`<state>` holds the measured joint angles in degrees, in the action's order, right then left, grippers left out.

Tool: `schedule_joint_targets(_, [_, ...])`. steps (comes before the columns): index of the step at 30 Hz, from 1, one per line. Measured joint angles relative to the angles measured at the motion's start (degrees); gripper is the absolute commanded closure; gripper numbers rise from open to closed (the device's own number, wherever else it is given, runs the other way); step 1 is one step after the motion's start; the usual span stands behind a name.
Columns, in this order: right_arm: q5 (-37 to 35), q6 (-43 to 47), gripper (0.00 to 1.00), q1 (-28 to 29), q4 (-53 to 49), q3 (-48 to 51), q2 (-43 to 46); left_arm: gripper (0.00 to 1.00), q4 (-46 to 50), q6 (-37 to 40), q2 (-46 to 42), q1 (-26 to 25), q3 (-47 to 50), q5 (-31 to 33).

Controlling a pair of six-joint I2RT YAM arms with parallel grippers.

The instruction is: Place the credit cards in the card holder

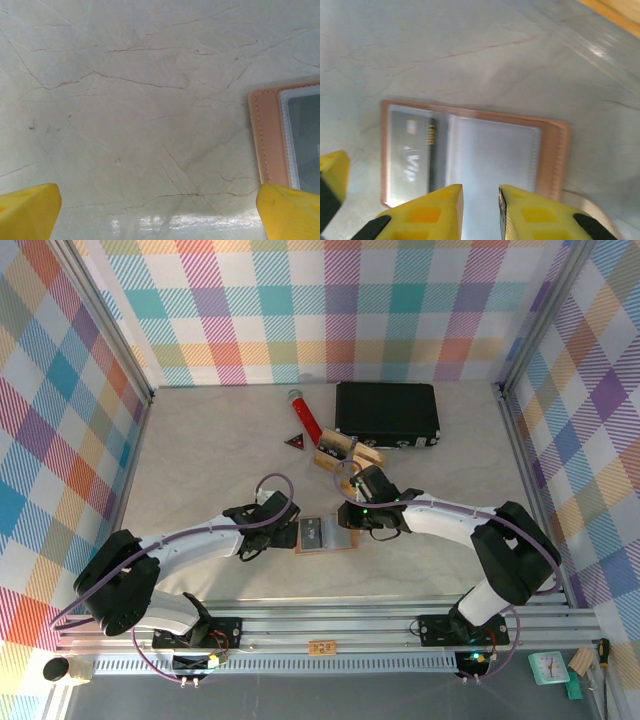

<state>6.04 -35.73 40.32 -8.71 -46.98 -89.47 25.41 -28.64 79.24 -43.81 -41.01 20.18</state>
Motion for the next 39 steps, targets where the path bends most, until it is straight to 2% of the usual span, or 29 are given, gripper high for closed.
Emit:
schedule_joint_targets(19, [1.57,0.00,0.68,-1.38,0.09,1.31,0.00,0.00,-2.29,-0.02,6.14,-1.53,0.00,-0.17])
schedule_joint_targets(25, [1.77,-0.04,0.57,-1.38,0.20,1.29,-0.52,0.00,-2.75,-0.04,6.58,-1.55,0.00,-0.17])
schedule_joint_targets(39, [2.10,0.02,0.56,-1.42,0.72,0.76,-4.04,0.00,-3.30,-0.24,6.86,-1.81,0.17,0.00])
